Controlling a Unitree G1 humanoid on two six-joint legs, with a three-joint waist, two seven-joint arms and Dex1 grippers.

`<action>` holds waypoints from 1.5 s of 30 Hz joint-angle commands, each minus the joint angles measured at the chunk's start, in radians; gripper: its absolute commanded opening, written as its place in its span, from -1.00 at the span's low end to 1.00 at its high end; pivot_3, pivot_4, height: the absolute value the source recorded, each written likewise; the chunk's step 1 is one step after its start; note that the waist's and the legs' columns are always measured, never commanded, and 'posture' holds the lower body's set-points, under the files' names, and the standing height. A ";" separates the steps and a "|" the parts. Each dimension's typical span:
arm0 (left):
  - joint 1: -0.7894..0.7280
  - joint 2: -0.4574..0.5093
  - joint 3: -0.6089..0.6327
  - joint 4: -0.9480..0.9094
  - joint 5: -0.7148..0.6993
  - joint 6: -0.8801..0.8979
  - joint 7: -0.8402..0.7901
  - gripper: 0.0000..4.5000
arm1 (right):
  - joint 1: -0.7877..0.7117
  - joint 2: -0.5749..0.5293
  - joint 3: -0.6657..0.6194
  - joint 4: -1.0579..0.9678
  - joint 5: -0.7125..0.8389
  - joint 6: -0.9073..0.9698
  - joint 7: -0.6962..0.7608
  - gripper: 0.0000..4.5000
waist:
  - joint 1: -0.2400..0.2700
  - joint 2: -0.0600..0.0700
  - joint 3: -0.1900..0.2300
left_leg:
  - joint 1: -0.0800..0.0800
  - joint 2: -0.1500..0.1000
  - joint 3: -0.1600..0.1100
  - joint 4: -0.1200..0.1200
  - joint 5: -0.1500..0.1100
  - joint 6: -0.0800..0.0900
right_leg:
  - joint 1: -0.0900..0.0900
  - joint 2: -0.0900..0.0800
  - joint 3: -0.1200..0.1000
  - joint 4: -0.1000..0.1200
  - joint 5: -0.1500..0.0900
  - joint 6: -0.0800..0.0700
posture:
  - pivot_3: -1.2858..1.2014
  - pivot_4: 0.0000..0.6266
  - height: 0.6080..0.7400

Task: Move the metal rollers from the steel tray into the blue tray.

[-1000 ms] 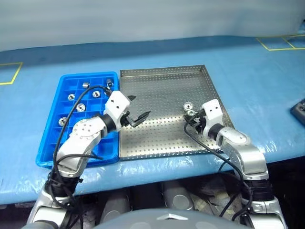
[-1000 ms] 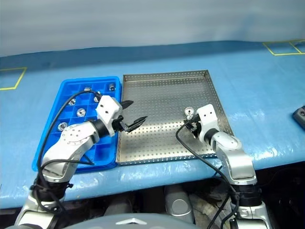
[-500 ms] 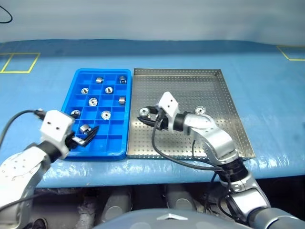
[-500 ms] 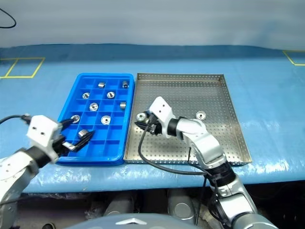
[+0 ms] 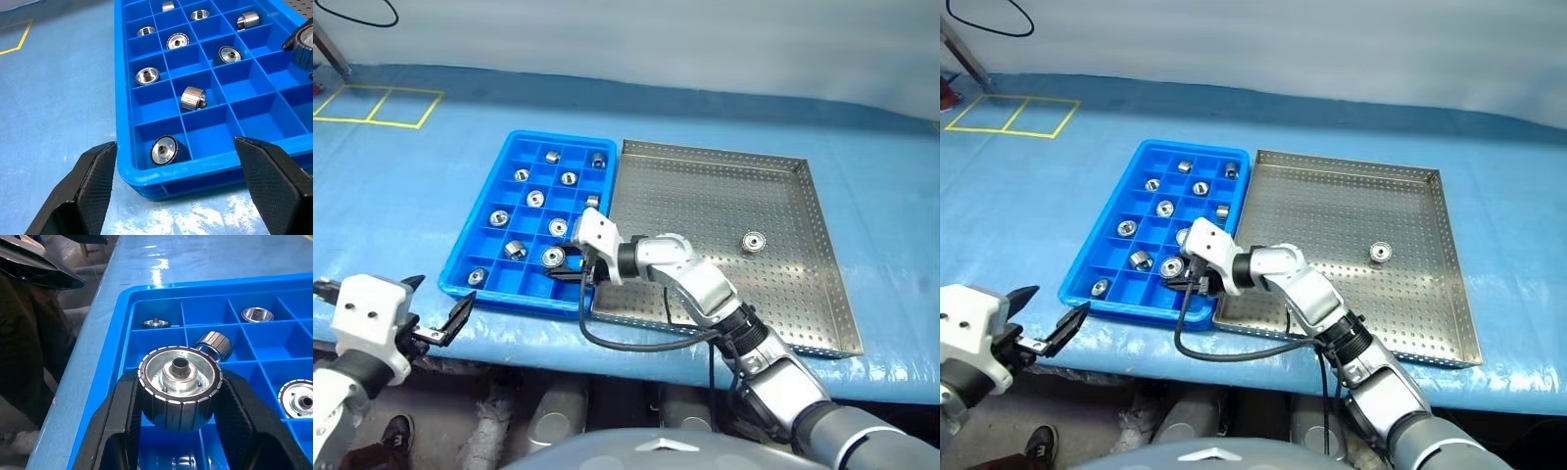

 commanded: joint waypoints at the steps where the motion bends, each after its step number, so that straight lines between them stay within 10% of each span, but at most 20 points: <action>1: 0.011 -0.001 0.000 -0.049 -0.012 -0.036 0.026 0.85 | -0.017 0.047 0.020 0.015 -0.004 -0.041 0.017 -0.23 | 0.002 0.000 0.000 | 0.000 0.000 -0.001 0.000 0.000 0.000 | 0.000 0.000 -0.001 0.000 -0.001 -0.002 | 0.21 -0.52 1.00; 13: -0.036 0.029 -0.038 -0.037 -0.017 -0.015 0.051 0.85 | -0.062 0.149 0.002 0.199 -0.046 -0.089 -0.003 -0.23 | 0.007 -0.001 -0.001 | 0.005 0.000 -0.008 -0.013 0.006 -0.011 | 0.002 0.001 -0.007 0.000 -0.006 -0.010 | 0.19 -0.52 1.00; 20: -0.077 0.048 -0.064 -0.017 -0.014 -0.007 0.054 0.85 | -0.067 0.175 -0.041 0.214 -0.050 -0.118 -0.031 0.73 | 0.006 -0.001 -0.001 | 0.004 0.001 -0.011 -0.018 0.008 -0.015 | -0.001 0.001 -0.011 0.001 -0.004 -0.013 | 0.17 -0.52 1.00; 34: -0.606 0.038 -0.550 0.256 0.042 -0.075 0.072 0.85 | 0.073 -0.097 -0.396 -0.263 -0.023 0.088 -0.256 0.73 | -0.010 0.000 -0.001 | 0.003 -0.003 -0.014 -0.016 0.009 -0.015 | 0.004 0.000 -0.017 -0.001 -0.002 -0.013 | -0.03 -0.52 1.00; 45: -0.953 -0.096 -0.847 0.669 0.198 -0.285 0.007 0.85 | 0.292 -0.215 -0.609 -0.350 -0.011 0.183 -0.413 0.73 | -0.132 0.001 -0.001 | 0.002 0.001 0.000 -0.016 0.006 -0.010 | -0.002 -0.001 -0.005 0.000 -0.001 -0.012 | -0.18 -0.52 1.00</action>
